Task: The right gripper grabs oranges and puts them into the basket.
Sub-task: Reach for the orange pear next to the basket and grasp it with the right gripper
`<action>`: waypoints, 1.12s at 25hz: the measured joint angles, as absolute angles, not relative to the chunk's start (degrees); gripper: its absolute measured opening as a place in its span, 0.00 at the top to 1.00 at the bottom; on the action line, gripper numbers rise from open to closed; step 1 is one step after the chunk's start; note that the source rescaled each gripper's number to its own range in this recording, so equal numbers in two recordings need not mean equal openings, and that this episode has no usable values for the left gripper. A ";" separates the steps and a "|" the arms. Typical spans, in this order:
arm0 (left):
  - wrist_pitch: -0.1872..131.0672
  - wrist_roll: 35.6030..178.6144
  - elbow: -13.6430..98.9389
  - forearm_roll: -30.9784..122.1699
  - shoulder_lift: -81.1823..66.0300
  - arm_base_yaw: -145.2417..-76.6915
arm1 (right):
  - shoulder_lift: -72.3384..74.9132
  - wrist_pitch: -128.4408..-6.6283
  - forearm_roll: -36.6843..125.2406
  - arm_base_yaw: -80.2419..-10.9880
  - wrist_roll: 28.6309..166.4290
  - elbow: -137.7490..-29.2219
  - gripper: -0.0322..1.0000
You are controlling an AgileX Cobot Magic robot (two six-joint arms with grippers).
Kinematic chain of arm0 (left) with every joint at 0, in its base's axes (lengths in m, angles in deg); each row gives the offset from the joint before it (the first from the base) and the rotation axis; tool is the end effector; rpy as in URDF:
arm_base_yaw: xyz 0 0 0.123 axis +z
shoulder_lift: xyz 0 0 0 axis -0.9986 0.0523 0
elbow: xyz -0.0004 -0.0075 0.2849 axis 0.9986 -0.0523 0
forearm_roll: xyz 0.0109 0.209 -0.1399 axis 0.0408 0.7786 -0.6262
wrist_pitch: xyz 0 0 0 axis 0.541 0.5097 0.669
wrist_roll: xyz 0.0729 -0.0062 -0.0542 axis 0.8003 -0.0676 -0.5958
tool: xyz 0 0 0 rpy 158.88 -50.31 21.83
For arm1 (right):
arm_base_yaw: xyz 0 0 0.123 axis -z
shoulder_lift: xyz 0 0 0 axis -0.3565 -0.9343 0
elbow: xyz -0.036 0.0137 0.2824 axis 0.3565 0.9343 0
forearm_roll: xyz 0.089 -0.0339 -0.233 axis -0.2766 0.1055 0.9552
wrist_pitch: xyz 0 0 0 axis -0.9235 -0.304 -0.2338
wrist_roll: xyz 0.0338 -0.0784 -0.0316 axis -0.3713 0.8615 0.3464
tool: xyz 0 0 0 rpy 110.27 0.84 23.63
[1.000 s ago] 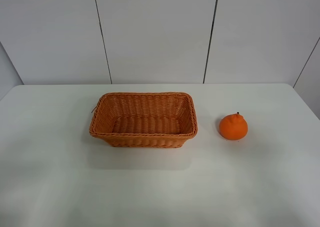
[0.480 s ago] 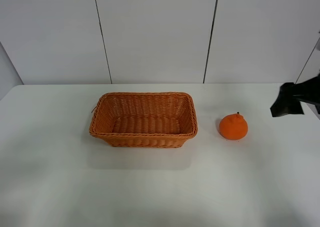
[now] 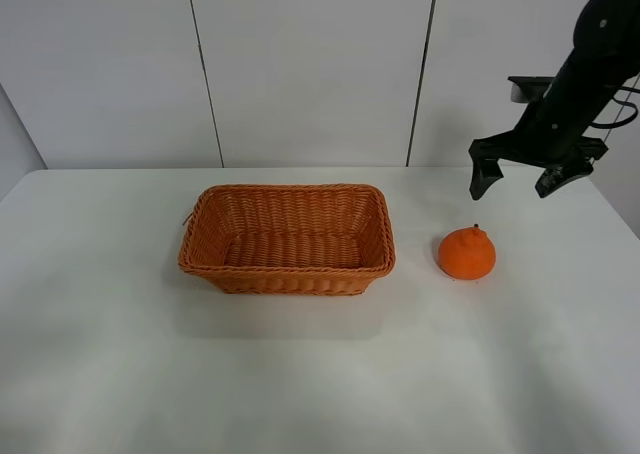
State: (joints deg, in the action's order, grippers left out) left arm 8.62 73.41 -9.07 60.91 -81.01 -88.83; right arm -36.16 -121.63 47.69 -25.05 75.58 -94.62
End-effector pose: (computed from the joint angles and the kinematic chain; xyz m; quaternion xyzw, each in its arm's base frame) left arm -0.0039 0.0027 0.2736 0.0158 0.8548 0.0092 0.5186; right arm 0.4020 0.0357 0.2443 -0.0303 0.9930 0.0397 0.1070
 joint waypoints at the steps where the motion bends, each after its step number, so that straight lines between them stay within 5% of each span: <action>1: 8.62 73.41 -9.07 60.91 -81.01 -88.83 | -37.44 -122.81 47.69 -25.85 75.58 -96.69 0.00; 28: 8.62 73.41 -9.07 60.91 -81.01 -88.83 | -54.70 -124.50 51.31 -28.62 73.58 -100.43 0.00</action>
